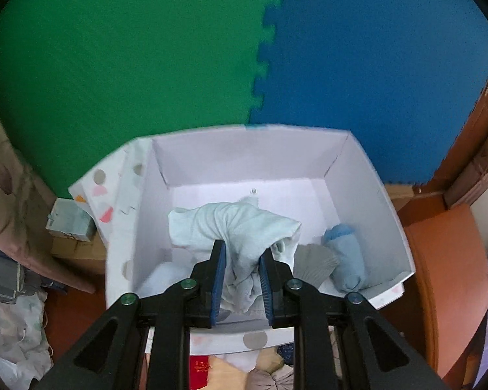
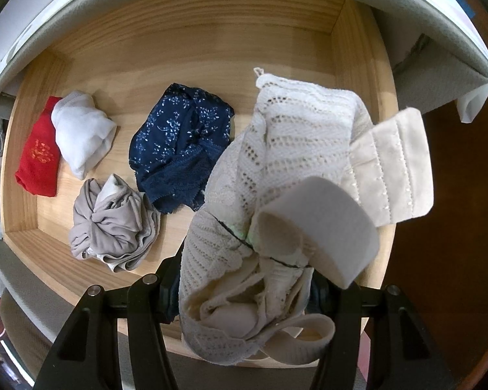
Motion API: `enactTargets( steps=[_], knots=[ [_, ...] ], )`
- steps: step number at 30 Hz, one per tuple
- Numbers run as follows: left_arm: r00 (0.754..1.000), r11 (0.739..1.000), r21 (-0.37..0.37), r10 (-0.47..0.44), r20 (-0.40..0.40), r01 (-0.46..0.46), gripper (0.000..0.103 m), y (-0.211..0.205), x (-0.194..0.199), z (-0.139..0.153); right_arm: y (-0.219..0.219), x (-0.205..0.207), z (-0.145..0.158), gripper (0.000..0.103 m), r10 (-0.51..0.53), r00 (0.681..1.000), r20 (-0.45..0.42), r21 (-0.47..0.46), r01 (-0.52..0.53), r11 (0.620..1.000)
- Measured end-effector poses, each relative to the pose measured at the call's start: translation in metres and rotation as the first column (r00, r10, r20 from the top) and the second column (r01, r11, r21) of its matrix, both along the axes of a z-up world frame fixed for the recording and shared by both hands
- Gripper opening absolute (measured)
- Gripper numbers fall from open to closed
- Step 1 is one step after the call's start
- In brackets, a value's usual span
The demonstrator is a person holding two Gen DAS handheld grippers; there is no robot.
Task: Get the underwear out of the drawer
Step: 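Carry the pale blue garment into the white box, open left gripper, then move the empty left gripper back above the open drawer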
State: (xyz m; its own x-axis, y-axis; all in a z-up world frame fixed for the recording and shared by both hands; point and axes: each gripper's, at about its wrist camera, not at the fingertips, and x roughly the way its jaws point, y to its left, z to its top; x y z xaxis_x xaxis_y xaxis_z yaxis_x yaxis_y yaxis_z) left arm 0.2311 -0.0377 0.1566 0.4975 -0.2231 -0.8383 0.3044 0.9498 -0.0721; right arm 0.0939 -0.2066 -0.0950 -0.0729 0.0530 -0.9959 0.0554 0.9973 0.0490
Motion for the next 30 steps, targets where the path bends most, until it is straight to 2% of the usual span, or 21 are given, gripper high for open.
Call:
enactTargets(
  steps=[5,8,13,15,20,25,30],
  knots=[
    [0.999,0.999,0.031,0.010,-0.038,-0.009,0.022,-0.010,0.007,-0.030,0.003,0.003,0.000,0.054,0.004,1.000,-0.008,0.006,-0.004,1.000],
    [0.999,0.999,0.042,0.019,-0.037,-0.017,0.025,-0.009,0.008,-0.036,0.005,0.004,-0.001,0.054,0.003,1.000,-0.009,0.010,-0.002,1.000],
    [1.000,0.998,0.061,0.004,-0.020,-0.003,0.030,-0.013,0.002,-0.027,0.004,0.006,-0.002,0.054,0.005,1.000,-0.010,0.008,-0.005,1.000],
    [1.000,0.998,0.065,0.005,-0.010,-0.004,0.035,-0.013,-0.001,-0.022,0.004,0.007,-0.002,0.054,0.003,1.000,-0.009,0.008,-0.003,1.000],
    [1.000,0.999,0.034,-0.003,-0.016,0.004,0.036,-0.007,-0.013,-0.007,0.005,0.009,-0.002,0.054,0.006,1.000,-0.009,0.000,-0.006,1.000],
    [1.000,0.999,0.045,0.002,0.029,-0.003,0.040,0.011,-0.037,0.011,-0.001,0.006,-0.005,0.054,0.012,1.000,-0.008,-0.009,-0.012,1.000],
    [0.999,0.999,0.039,0.028,0.035,-0.030,0.041,0.040,-0.058,0.017,0.003,0.000,-0.006,0.054,0.019,1.000,0.002,-0.033,-0.019,0.999]
  ],
)
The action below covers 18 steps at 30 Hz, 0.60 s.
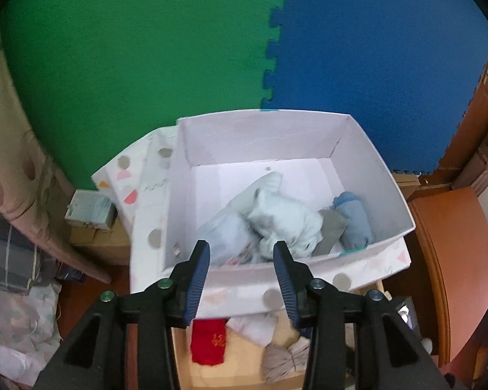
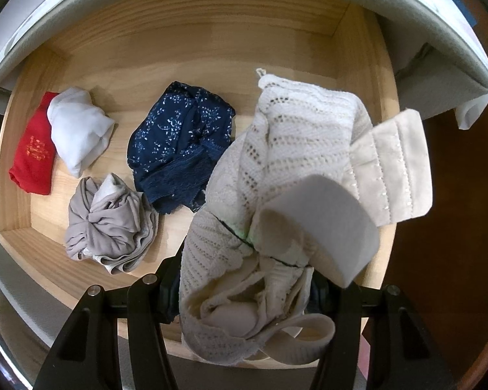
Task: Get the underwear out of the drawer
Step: 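Move the empty left gripper back above the open drawer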
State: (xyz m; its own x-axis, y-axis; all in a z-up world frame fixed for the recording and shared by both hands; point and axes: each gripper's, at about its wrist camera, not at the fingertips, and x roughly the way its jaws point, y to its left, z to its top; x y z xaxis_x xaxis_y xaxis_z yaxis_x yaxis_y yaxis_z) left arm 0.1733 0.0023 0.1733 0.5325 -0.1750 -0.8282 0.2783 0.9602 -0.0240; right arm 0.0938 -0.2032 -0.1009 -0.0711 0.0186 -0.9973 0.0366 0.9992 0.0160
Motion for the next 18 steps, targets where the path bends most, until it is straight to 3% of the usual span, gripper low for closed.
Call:
enactTargets(
  steps=[7,13,18],
  knots=[
    [0.997,0.995,0.061,0.072,0.012,-0.073,0.042,0.040,-0.028,-0.026,0.007,-0.007,0.005,0.054,-0.004,0.999,0.032,-0.017,0.004,1.000],
    [0.990,0.988,0.099,0.128,-0.056,-0.122,0.042,0.065,-0.053,-0.084,0.011,-0.016,0.012,0.054,-0.010,0.998,0.068,-0.016,0.011,1.000],
    [0.984,0.978,0.129,0.172,-0.044,-0.165,0.042,0.075,-0.076,-0.126,0.012,-0.028,0.018,0.054,-0.006,0.994,0.106,-0.011,0.007,1.000]
  ],
)
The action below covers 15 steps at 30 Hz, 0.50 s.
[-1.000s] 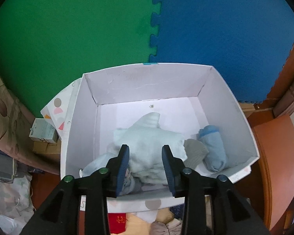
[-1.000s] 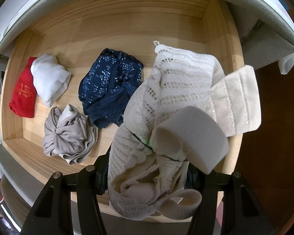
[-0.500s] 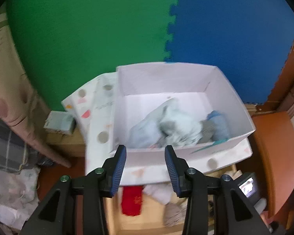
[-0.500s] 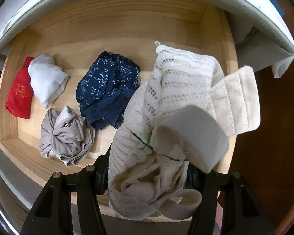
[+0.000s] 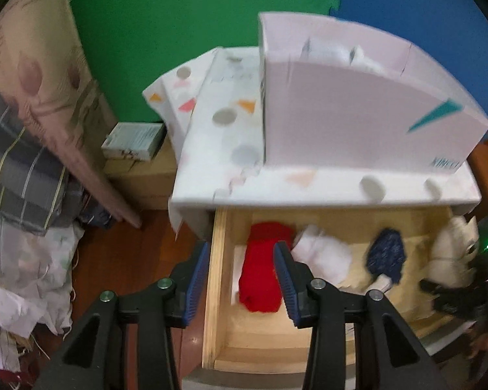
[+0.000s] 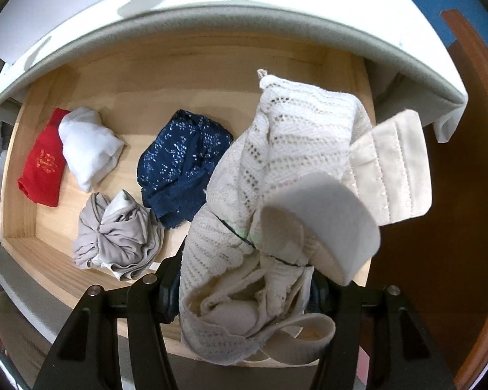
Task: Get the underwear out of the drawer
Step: 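Move the empty left gripper back above the open drawer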
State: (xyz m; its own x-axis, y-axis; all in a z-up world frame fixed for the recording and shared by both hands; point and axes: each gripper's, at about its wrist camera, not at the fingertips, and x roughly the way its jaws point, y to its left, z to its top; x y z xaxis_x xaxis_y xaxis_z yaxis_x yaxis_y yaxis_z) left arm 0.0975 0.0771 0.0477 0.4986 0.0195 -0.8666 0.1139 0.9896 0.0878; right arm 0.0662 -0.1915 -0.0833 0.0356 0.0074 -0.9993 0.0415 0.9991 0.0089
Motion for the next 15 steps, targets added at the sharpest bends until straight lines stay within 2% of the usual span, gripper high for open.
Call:
enactTargets(
  steps=[3,8,12,15],
  knots=[
    [1.000,0.999,0.023,0.025,-0.002,-0.025,0.042,0.004,-0.013,-0.025,-0.003,-0.006,0.002,0.054,-0.002,1.000,0.010,0.002,0.002,1.000],
    [0.998,0.998,-0.002,0.063,-0.024,-0.063,0.042,0.013,-0.025,-0.057,-0.006,-0.010,0.011,0.054,-0.012,0.999,0.031,0.009,0.011,1.000],
    [0.996,0.997,-0.006,0.074,-0.045,-0.074,0.042,0.015,-0.031,-0.074,-0.008,-0.013,0.018,0.054,-0.007,0.999,0.049,0.013,0.006,1.000],
    [0.993,0.995,-0.038,0.088,-0.074,-0.091,0.042,0.016,-0.032,-0.079,-0.009,-0.017,0.025,0.054,-0.010,0.998,0.064,0.011,0.010,1.000]
  ],
)
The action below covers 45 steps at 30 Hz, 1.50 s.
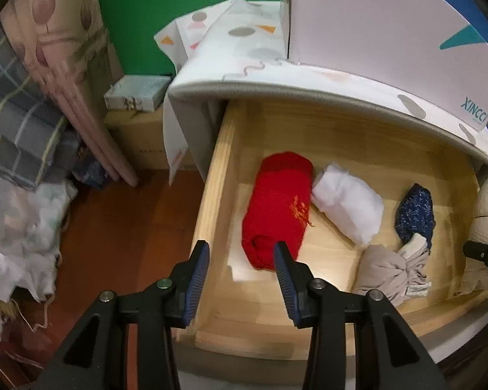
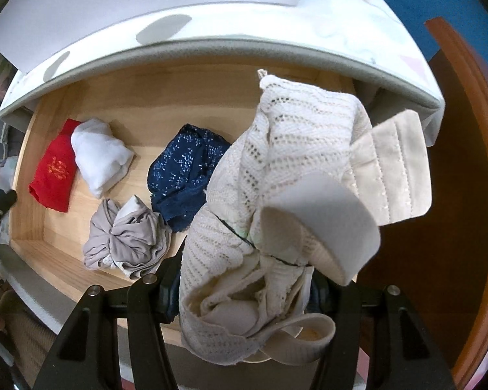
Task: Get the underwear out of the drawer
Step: 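Move the empty left gripper back above the open drawer, then carry the cream lace garment into the white box, open right gripper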
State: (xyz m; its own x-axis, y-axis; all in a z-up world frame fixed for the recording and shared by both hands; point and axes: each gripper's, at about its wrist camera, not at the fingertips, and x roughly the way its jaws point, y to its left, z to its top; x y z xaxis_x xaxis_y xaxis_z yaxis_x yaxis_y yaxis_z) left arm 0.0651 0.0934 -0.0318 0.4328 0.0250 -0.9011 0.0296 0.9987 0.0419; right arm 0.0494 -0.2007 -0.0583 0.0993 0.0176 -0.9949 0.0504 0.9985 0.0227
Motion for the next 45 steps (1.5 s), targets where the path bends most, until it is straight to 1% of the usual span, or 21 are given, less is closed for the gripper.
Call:
enactTargets(
  steps=[2,6,9,14,21,24,30,38,41,45],
  knots=[
    [1.000,1.000,-0.011,0.010,0.002,-0.010,0.042,0.001,-0.001,-0.001,0.000,0.002,0.009,0.054,-0.003,1.000,0.008,-0.002,0.003,1.000],
    [0.999,1.000,0.010,0.027,-0.017,-0.027,0.042,0.001,-0.001,-0.007,-0.009,0.002,0.024,0.054,-0.022,0.999,0.025,0.013,0.021,1.000],
    [0.999,0.999,0.009,0.039,-0.020,-0.039,0.042,0.004,-0.001,-0.008,-0.013,0.006,0.039,0.054,-0.035,0.998,0.049,0.020,0.034,0.999],
    [0.998,0.999,-0.006,0.054,-0.013,-0.054,0.042,0.010,-0.001,-0.008,-0.020,0.013,0.075,0.054,-0.046,0.994,0.094,0.034,0.043,0.999],
    [0.999,0.999,-0.005,0.050,-0.011,-0.050,0.042,0.011,-0.001,-0.008,-0.019,0.023,0.139,0.054,-0.014,0.984,0.176,0.015,0.011,1.000],
    [0.999,0.999,-0.013,0.052,-0.010,-0.052,0.042,0.012,-0.001,-0.007,-0.020,0.033,0.171,0.054,0.002,0.975,0.220,0.005,-0.003,1.000],
    [0.998,0.998,-0.029,0.058,-0.007,-0.058,0.042,0.014,-0.001,-0.007,-0.014,0.066,0.220,0.054,0.029,0.954,0.299,-0.025,-0.023,0.999],
    [0.997,0.995,-0.064,0.080,-0.001,-0.080,0.042,0.021,-0.002,-0.005,-0.005,0.121,0.246,0.054,0.040,0.941,0.336,-0.056,-0.022,0.998],
    [0.996,0.993,-0.081,0.088,0.002,-0.088,0.042,0.024,-0.003,-0.005,0.000,0.140,0.246,0.054,0.047,0.940,0.339,-0.075,-0.022,0.997],
    [0.996,0.992,-0.087,0.090,0.002,-0.089,0.042,0.025,-0.002,-0.005,0.005,0.165,0.236,0.054,0.048,0.947,0.318,-0.074,-0.025,0.997]
  ],
)
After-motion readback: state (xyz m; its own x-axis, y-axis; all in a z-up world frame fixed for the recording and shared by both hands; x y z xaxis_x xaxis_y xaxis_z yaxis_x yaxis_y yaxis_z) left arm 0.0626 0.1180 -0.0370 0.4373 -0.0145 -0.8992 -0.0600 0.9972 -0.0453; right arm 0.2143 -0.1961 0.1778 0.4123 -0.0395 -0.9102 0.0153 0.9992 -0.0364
